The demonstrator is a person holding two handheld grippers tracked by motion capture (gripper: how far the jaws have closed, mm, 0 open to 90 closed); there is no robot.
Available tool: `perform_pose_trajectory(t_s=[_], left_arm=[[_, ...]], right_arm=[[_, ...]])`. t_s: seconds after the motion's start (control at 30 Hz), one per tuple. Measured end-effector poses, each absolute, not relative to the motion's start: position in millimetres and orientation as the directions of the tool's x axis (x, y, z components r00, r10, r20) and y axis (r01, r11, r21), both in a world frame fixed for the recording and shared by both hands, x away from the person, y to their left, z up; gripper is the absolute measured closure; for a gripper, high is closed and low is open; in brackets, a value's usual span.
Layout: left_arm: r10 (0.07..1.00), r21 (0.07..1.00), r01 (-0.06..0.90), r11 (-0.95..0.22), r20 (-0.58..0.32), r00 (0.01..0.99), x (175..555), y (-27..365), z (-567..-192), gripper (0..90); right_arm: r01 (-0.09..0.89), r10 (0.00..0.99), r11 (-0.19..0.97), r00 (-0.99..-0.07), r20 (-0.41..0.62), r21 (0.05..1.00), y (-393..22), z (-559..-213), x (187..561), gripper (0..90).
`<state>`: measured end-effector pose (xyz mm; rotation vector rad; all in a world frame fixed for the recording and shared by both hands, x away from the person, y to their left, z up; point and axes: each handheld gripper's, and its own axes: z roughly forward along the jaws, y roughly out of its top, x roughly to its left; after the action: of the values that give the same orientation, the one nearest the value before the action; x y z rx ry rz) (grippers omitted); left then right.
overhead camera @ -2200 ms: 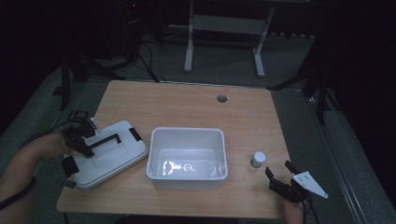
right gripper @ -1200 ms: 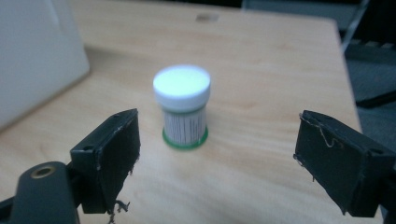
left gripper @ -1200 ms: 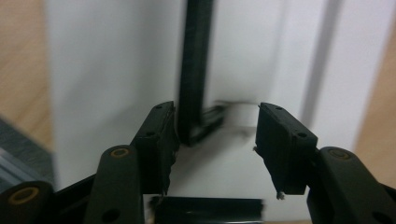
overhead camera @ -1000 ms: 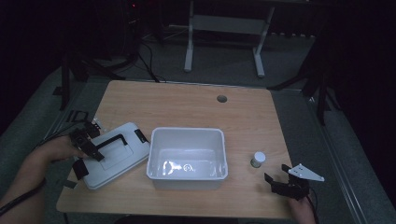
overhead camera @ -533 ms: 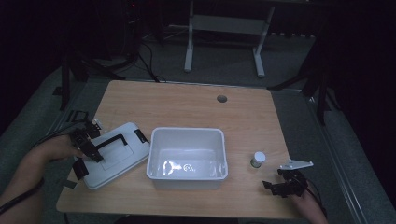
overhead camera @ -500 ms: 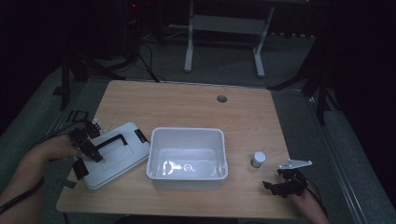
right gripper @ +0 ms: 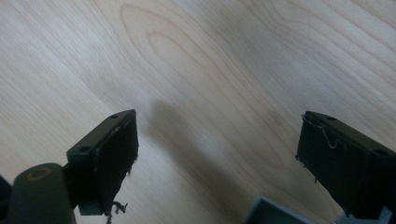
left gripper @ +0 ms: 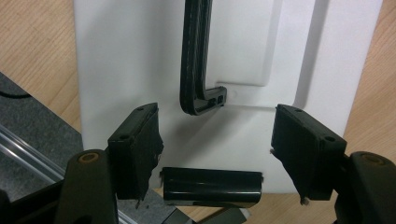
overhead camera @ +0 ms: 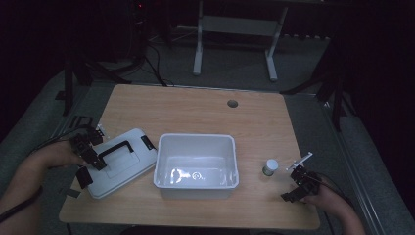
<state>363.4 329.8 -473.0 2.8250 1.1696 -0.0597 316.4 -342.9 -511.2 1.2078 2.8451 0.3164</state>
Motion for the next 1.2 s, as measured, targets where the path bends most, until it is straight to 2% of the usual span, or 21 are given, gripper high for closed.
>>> perform_pose_trajectory(t_s=[0.1, 0.3, 0.47, 0.9, 1.2], left_arm=[[0.702, 0.057, 0.705, -0.707, -0.066, 0.709, 363, 330, -473, 32.1], [0.707, 0.055, 0.711, -0.701, -0.070, 0.703, 363, 332, -472, 32.1], [0.702, 0.045, 0.706, -0.707, -0.073, 0.708, 362, 331, -473, 32.1], [0.697, 0.042, 0.700, -0.712, -0.078, 0.713, 362, 330, -473, 32.1], [0.694, 0.038, 0.698, -0.715, -0.081, 0.715, 362, 330, -474, 32.1]], right_arm=[[0.693, 0.697, 0.709, -0.717, 0.026, 0.132, -340, -506, 322, 13.4], [0.634, 0.633, 0.773, -0.772, 0.056, 0.008, -332, -494, 331, 13.5], [0.586, 0.588, 0.809, -0.806, 0.069, -0.044, -324, -486, 341, 13.4], [0.479, 0.479, 0.877, -0.878, 0.006, 0.035, -311, -469, 370, 16.2], [0.424, 0.424, 0.906, -0.906, -0.006, 0.011, -292, -465, 387, 22.1]])
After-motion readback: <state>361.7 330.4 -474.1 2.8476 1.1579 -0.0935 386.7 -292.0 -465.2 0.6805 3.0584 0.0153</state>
